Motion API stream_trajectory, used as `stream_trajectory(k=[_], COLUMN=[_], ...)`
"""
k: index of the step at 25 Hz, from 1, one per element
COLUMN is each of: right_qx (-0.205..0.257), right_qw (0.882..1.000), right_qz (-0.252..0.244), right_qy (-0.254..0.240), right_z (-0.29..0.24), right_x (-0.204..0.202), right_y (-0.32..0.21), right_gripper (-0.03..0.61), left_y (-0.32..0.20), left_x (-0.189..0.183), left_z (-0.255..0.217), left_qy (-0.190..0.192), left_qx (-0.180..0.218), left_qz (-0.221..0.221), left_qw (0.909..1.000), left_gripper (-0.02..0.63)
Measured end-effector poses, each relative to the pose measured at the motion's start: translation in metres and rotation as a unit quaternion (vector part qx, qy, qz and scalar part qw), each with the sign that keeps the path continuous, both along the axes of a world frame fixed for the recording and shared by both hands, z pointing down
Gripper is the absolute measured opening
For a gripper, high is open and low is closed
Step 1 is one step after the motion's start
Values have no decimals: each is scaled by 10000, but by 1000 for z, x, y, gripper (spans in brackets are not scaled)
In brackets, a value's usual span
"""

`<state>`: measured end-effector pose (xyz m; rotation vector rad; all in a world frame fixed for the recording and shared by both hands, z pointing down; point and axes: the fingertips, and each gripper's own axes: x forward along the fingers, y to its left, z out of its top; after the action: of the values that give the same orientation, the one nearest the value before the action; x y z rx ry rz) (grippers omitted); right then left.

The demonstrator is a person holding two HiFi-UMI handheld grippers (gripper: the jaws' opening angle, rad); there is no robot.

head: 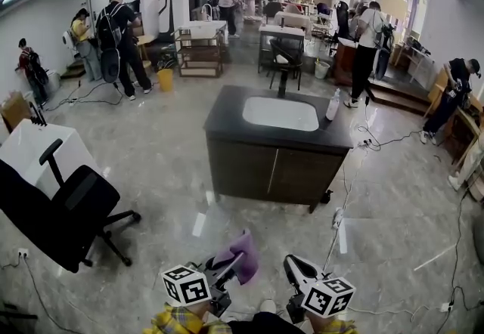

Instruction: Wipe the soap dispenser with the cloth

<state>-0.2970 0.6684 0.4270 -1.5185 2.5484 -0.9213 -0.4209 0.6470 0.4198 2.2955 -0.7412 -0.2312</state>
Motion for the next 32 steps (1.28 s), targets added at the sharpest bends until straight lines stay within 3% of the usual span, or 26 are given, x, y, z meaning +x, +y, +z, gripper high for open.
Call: stream_trajectory(k=[8, 15, 32], right_qx=[-221, -466, -256], right_qw=[9997, 9988, 9994], right_qz=[-19, 140, 38], right_qy=[-55, -81, -224], right_z=[16, 26, 16], right_x=[-23, -12, 89], right_y=[9, -8, -87], right_gripper=[6, 6, 6], left_y=[8, -9, -83], left_x=[-25, -23, 87], left_z=[15, 19, 1], left_qy=[-23, -70, -111], left_qx=[-168, -228, -40], left_qz=[3, -3, 46], left_qw=[9999, 9997, 9999], left_gripper=[87, 87, 87])
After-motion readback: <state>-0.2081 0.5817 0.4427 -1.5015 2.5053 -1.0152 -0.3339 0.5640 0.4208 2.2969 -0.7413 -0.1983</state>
